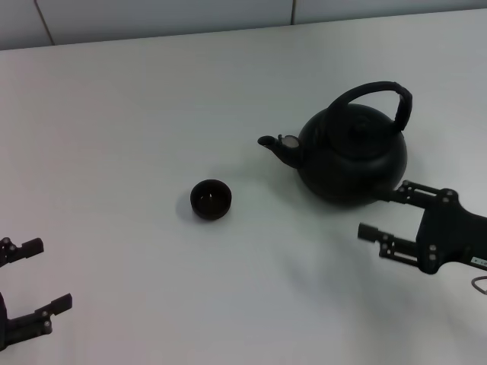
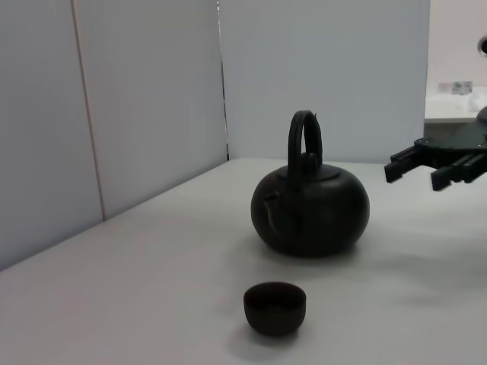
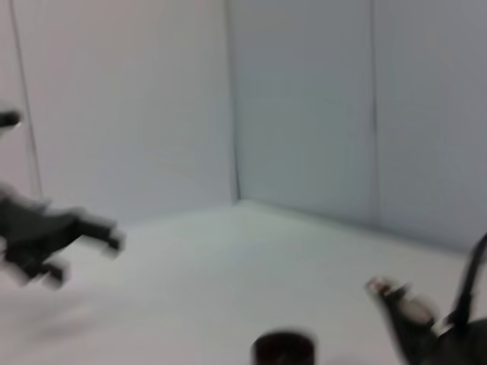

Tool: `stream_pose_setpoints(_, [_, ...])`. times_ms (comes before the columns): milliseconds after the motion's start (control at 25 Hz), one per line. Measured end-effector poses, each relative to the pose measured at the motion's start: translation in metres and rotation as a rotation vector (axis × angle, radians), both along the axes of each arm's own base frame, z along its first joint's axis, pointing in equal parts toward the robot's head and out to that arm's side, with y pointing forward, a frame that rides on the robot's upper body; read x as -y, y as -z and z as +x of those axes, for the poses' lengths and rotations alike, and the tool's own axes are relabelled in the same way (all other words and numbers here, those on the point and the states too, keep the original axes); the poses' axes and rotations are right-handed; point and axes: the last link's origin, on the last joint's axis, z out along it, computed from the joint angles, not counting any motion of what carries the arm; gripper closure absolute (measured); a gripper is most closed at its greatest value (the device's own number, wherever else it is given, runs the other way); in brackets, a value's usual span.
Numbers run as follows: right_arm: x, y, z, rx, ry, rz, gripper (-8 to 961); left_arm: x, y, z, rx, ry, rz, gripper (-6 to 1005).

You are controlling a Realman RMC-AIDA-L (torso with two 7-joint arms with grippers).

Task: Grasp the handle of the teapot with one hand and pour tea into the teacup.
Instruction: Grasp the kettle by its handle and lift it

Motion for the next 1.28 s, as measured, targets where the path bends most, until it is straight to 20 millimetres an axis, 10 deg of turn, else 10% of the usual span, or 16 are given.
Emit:
stream_pose_setpoints(440, [0.019,0.021,0.005,-0.171,0.263,0.642,410,-0.001,-0.003,0.002,0.019,-0.005,0.003,140])
stream_pose_setpoints(1280, [0.005,0.036,0.008,-0.141,0.401,0.686,208,-0.005,-0.006,0.004,0.049,-0.025,0.026,140])
